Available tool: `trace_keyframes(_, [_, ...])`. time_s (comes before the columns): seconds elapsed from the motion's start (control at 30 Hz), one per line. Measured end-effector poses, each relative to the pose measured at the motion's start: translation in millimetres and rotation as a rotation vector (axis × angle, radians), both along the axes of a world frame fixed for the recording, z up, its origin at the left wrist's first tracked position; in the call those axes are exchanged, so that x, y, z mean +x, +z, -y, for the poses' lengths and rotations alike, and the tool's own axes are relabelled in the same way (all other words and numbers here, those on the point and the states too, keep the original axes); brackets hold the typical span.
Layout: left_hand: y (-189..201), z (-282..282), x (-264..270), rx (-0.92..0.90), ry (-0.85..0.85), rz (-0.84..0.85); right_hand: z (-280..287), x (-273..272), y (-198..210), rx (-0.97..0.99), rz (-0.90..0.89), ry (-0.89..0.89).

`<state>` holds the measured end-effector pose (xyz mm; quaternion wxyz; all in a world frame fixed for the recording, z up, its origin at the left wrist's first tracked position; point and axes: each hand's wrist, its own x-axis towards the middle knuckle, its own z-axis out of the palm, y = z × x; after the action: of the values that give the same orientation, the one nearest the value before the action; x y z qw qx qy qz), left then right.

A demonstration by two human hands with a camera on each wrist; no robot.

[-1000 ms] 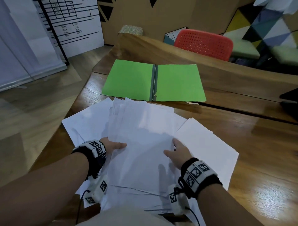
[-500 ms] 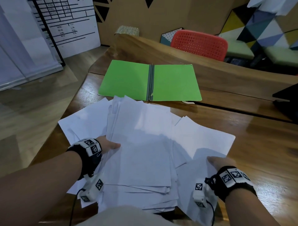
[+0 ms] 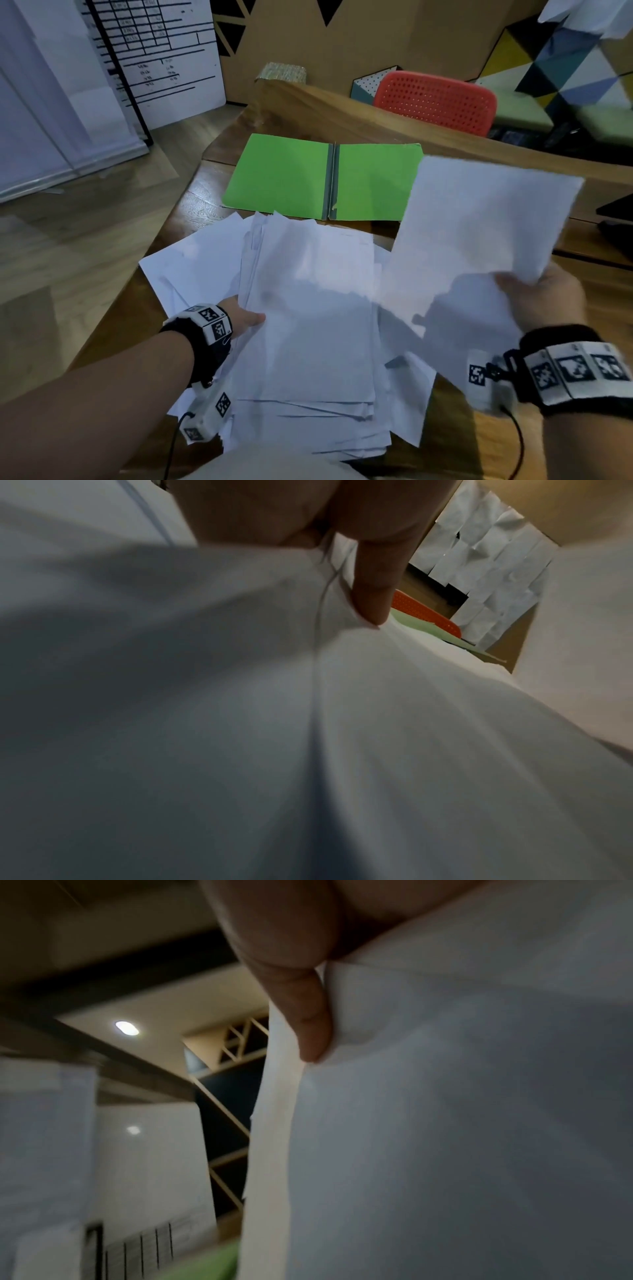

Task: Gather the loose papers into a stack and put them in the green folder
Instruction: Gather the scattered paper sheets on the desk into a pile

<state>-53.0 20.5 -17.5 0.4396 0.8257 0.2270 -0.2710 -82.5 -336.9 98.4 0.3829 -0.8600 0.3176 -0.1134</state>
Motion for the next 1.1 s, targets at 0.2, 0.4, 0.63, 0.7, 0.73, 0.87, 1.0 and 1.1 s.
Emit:
trace_keyframes(0.2, [1,-1,1,0.029,-0.052,-0.031,-12,4,31,0.273,0.302,0.042])
trace_keyframes(0.4, [-23,-16,12,-0.192,-0.014,-0.063,-55,16,-80,0.256,-0.176,0.107])
trace_keyframes(0.63, [-5,9,-10,-0.173,-0.106,0.051,-104,-8,-117,0.386,-0.465,0.286])
trace_keyframes(0.7, [4,14,-16,-0.194,-0.064,0.11,-96,-8,-111,0.369,-0.452,0.261])
trace_keyframes(0.73, [8,12,-17,-0.302,-0.029,0.137,-88,-8,-106,0.37,-0.408,0.225])
trace_keyframes(0.87, [28,-6,-20,-0.744,-0.02,0.158,-57,-11,-91,0.579,-0.235,0.234])
trace_keyframes(1.0, [34,7,-15,-0.706,-0.091,0.095,-65,-10,-80,0.779,-0.224,0.282])
trace_keyframes(1.1, [23,24,-9,-0.37,-0.194,0.117,-70,-4,-88,0.654,-0.259,0.163])
